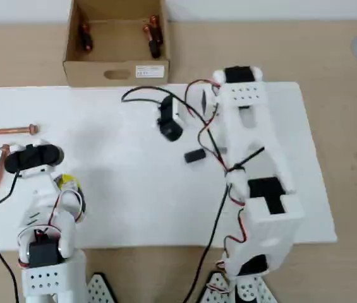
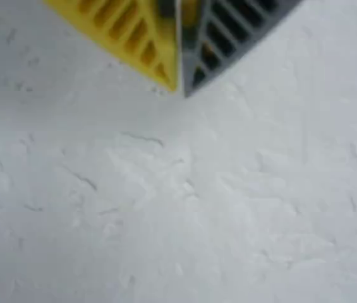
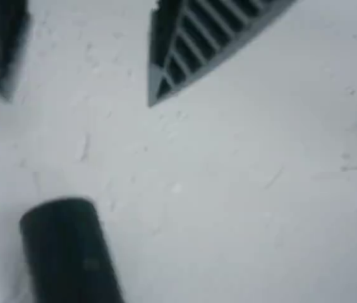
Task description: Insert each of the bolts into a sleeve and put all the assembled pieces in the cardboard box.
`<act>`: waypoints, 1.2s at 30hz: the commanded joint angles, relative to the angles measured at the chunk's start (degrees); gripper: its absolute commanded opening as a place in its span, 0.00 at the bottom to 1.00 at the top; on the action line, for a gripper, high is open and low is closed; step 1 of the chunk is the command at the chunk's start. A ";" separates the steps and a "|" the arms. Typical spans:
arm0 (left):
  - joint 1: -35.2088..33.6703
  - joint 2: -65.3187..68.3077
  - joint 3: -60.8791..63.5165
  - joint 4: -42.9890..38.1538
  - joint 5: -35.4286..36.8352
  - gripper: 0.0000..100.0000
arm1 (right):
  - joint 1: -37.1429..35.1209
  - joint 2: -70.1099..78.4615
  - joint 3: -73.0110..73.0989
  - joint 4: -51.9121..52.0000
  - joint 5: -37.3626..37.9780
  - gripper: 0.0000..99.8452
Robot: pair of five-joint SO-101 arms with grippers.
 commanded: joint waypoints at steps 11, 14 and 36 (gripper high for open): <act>-0.18 -0.31 -0.18 -0.09 -0.18 0.00 | -4.70 -4.26 7.16 -6.07 0.79 0.22; -0.18 -0.31 -0.18 -0.09 -0.18 0.00 | -5.49 -4.26 7.34 -5.80 0.62 0.22; -0.26 -0.31 -0.18 -0.09 -0.18 0.00 | -7.34 -4.00 15.16 -12.84 -0.26 0.12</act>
